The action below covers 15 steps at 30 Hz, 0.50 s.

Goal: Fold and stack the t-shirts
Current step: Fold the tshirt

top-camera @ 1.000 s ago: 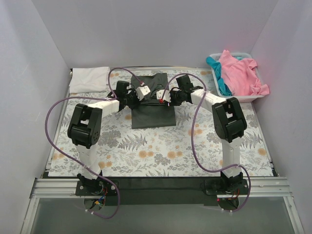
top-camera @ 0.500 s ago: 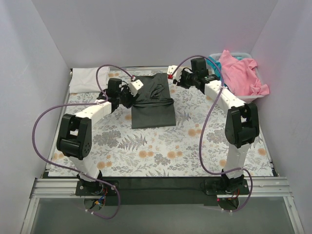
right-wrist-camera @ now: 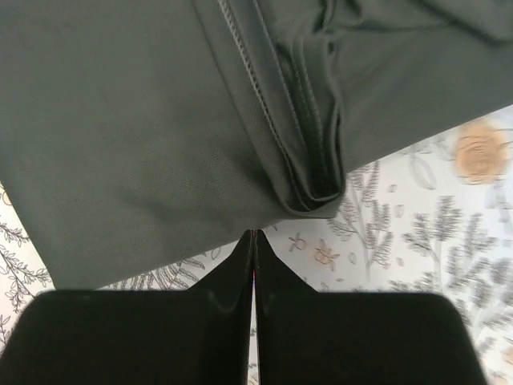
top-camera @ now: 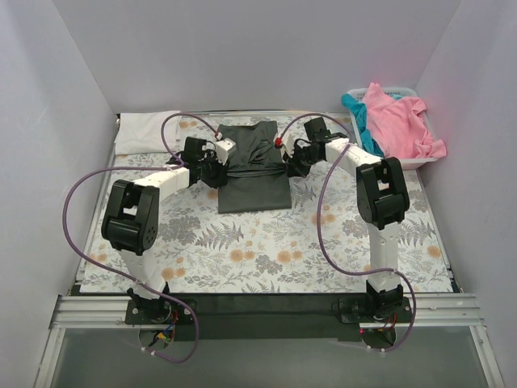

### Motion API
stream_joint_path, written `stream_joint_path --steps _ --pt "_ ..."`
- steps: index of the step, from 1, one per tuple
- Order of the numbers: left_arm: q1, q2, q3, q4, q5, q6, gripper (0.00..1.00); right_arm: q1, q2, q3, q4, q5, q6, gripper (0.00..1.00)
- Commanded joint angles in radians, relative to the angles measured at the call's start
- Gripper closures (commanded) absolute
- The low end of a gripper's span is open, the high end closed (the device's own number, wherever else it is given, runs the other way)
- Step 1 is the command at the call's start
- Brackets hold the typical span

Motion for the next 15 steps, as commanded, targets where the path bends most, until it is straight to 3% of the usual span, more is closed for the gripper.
stream_joint_path --steps 1,15 --pt "-0.006 0.014 0.046 -0.01 -0.003 -0.072 0.82 0.001 0.027 0.088 -0.033 -0.052 0.047 0.99" --pt "-0.001 0.175 0.195 0.014 -0.071 -0.099 0.81 0.002 0.139 0.233 -0.022 -0.029 0.079 0.98"
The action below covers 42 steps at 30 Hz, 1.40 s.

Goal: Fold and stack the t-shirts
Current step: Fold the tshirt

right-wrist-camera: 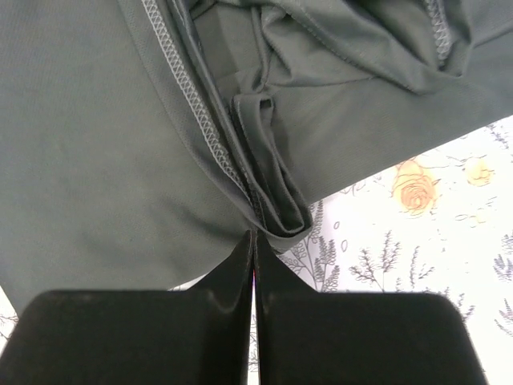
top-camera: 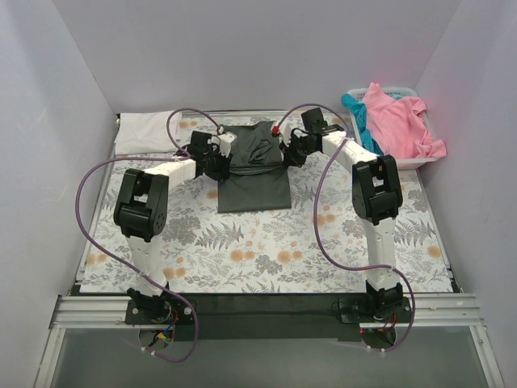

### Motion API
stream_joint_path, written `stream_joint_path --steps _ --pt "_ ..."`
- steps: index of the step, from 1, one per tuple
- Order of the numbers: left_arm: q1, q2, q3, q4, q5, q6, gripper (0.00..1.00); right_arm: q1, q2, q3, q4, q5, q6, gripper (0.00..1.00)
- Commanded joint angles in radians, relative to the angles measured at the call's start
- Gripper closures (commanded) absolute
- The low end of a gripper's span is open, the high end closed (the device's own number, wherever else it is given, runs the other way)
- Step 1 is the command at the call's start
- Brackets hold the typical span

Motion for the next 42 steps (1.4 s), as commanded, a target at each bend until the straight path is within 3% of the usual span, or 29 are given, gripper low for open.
stream_joint_path --steps 1,11,14,18,21,26,31,35,42 --pt "0.004 0.018 0.08 0.028 -0.023 -0.015 0.81 0.002 0.026 0.066 0.007 -0.019 0.017 0.98" --pt "0.047 0.113 0.216 -0.011 -0.081 -0.098 0.7 0.002 0.118 0.155 0.034 0.073 0.055 0.91" --pt "0.068 0.057 0.208 -0.02 -0.022 -0.125 0.66 0.001 0.08 0.155 0.037 0.095 0.073 0.8" --pt "0.062 -0.092 0.108 -0.009 0.086 -0.053 0.64 0.001 -0.025 0.111 0.07 0.079 0.081 0.57" --pt "0.05 -0.221 -0.002 -0.011 0.112 0.031 0.63 0.002 -0.117 0.054 0.067 0.041 0.08 0.52" --pt "-0.021 -0.371 -0.215 -0.017 0.115 0.271 0.61 0.025 -0.229 -0.075 0.019 -0.011 0.026 0.56" --pt "-0.205 -0.444 -0.413 0.073 0.022 0.428 0.6 0.059 -0.217 -0.155 -0.002 -0.059 0.07 0.6" --pt "-0.288 -0.415 -0.451 0.142 -0.053 0.438 0.6 0.077 -0.212 -0.191 -0.027 -0.109 0.097 0.63" --pt "-0.294 -0.373 -0.504 0.175 -0.084 0.48 0.62 0.102 -0.175 -0.308 -0.024 -0.079 0.072 0.65"
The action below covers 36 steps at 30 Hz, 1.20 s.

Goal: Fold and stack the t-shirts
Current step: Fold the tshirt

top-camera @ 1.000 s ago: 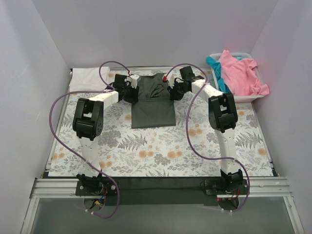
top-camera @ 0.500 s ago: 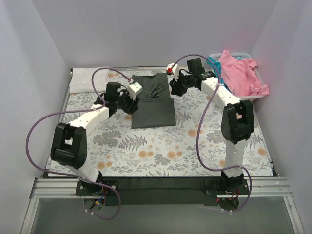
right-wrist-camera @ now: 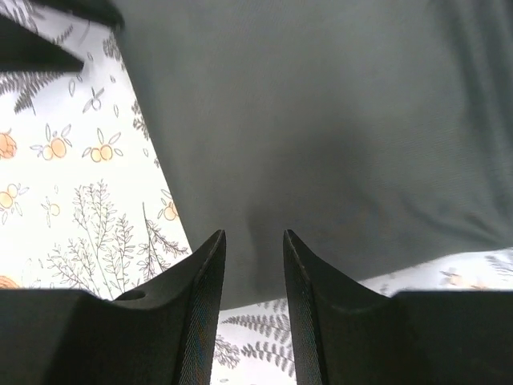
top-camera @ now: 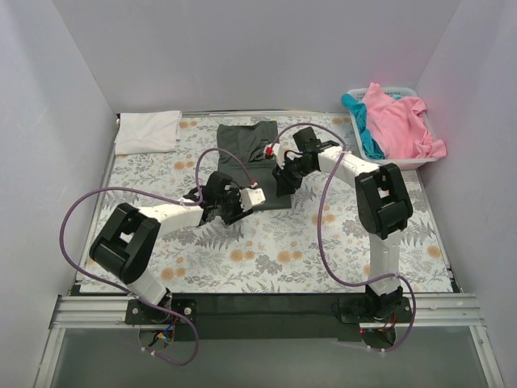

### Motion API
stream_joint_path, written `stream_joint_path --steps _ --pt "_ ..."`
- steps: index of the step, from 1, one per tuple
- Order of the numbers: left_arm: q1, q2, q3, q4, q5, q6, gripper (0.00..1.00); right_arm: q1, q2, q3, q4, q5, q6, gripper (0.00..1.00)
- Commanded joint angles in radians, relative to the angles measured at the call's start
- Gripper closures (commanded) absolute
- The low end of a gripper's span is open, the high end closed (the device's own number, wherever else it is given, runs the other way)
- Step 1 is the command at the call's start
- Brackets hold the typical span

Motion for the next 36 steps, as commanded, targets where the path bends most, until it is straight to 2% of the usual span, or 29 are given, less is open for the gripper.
stream_joint_path --steps 1,5,9,12,17,20,21,22,23,25,26,28,31,36 --pt "0.004 0.007 -0.033 0.048 -0.031 0.078 0.63 0.006 0.046 -0.026 -0.006 -0.013 -0.001 0.65" --pt "0.001 0.015 -0.062 0.036 -0.033 0.081 0.71 0.011 0.053 -0.069 0.008 0.005 0.004 0.66" --pt "-0.015 0.0 -0.094 0.013 -0.025 0.067 0.87 0.02 0.021 -0.138 0.028 0.013 0.004 0.66" --pt "-0.027 -0.054 -0.117 -0.05 0.041 0.058 0.93 0.034 -0.015 -0.192 0.026 0.015 0.004 0.65" --pt "-0.084 -0.19 -0.171 -0.171 0.105 0.018 0.96 0.075 -0.139 -0.324 0.031 -0.002 0.016 0.64" --pt "-0.133 -0.288 -0.193 -0.275 0.17 -0.062 0.97 0.095 -0.223 -0.413 0.031 -0.013 0.041 0.61" --pt "-0.172 -0.321 -0.196 -0.304 0.202 -0.079 0.96 0.098 -0.277 -0.43 0.023 -0.016 0.047 0.6" --pt "-0.185 -0.353 -0.196 -0.344 0.216 -0.141 0.95 0.098 -0.307 -0.463 0.019 -0.021 0.055 0.54" --pt "-0.186 -0.385 -0.196 -0.354 0.225 -0.18 0.87 0.1 -0.344 -0.476 0.011 -0.021 0.055 0.5" --pt "-0.186 -0.48 -0.193 -0.378 0.188 -0.255 0.79 0.101 -0.469 -0.514 0.008 0.005 0.043 0.4" --pt "-0.183 -0.509 -0.194 -0.381 0.165 -0.269 0.72 0.107 -0.511 -0.554 0.009 0.021 0.032 0.32" --pt "-0.164 -0.568 -0.203 -0.377 0.097 -0.263 0.65 0.127 -0.612 -0.585 0.021 0.094 0.02 0.25" --pt "-0.087 -0.583 -0.226 -0.34 0.079 -0.205 0.58 0.19 -0.67 -0.634 0.044 0.181 -0.007 0.25" --pt "0.085 -0.473 -0.204 -0.237 0.118 -0.102 0.56 0.242 -0.624 -0.677 0.19 0.311 -0.013 0.32"
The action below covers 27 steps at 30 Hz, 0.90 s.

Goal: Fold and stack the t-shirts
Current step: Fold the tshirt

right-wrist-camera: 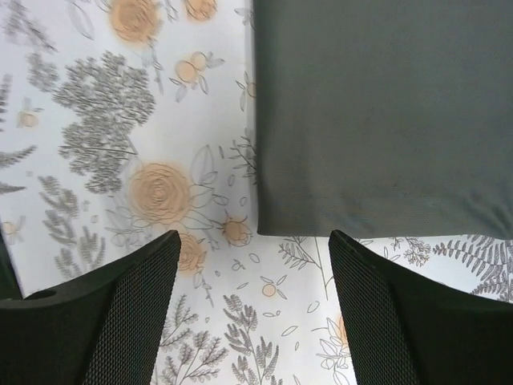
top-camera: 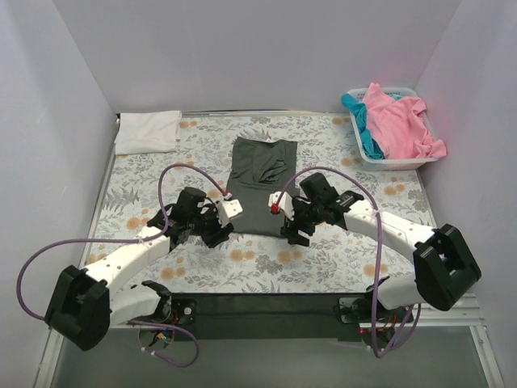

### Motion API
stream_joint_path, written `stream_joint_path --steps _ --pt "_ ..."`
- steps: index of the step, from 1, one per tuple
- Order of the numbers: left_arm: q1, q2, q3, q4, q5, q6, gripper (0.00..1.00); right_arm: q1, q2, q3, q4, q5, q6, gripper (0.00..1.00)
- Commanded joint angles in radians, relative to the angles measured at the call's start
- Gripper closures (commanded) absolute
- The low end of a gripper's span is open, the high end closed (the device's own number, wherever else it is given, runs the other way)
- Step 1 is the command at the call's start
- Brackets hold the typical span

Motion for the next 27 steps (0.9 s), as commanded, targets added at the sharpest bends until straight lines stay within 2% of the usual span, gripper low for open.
stream_joint_path --steps 1,8,10,13,14,16,17,18,19,20,22,25,27 --pt "0.078 0.098 0.015 0.102 0.007 0.079 0.56 0.023 0.062 -0.027 0.115 0.127 -0.02 0.32" --pt "0.104 0.242 0.055 0.201 0.025 0.251 0.52 0.082 0.189 -0.037 0.231 0.197 -0.022 0.36" --pt "0.105 0.28 0.055 0.231 0.03 0.297 0.44 0.085 0.215 -0.045 0.251 0.201 -0.023 0.39" --pt "0.105 0.349 0.058 0.256 0.016 0.315 0.44 0.088 0.24 -0.066 0.266 0.212 -0.028 0.49" --pt "0.105 0.362 0.061 0.256 0.017 0.34 0.44 0.088 0.244 -0.077 0.267 0.215 -0.028 0.56" --pt "0.105 0.382 0.058 0.257 0.034 0.366 0.49 0.088 0.257 -0.083 0.271 0.22 -0.026 0.63" --pt "0.107 0.383 0.056 0.256 0.039 0.384 0.51 0.088 0.263 -0.088 0.271 0.229 -0.026 0.71" --pt "0.105 0.385 0.055 0.253 0.045 0.392 0.61 0.088 0.264 -0.091 0.272 0.233 -0.026 0.75" --pt "0.104 0.38 0.055 0.235 0.051 0.397 0.66 0.088 0.261 -0.091 0.272 0.238 -0.026 0.78" --pt "0.104 0.376 0.055 0.219 0.06 0.401 0.72 0.088 0.257 -0.09 0.268 0.241 -0.029 0.87" --pt "0.105 0.357 0.058 0.152 0.077 0.409 0.87 0.088 0.235 -0.088 0.252 0.241 -0.031 0.97" --pt "0.105 0.276 0.05 0.028 0.123 0.417 0.99 0.088 0.169 -0.074 0.176 0.204 -0.029 0.99" --pt "0.098 0.187 0.041 -0.038 0.157 0.415 1.0 0.092 0.088 -0.076 0.101 0.149 -0.028 0.99"
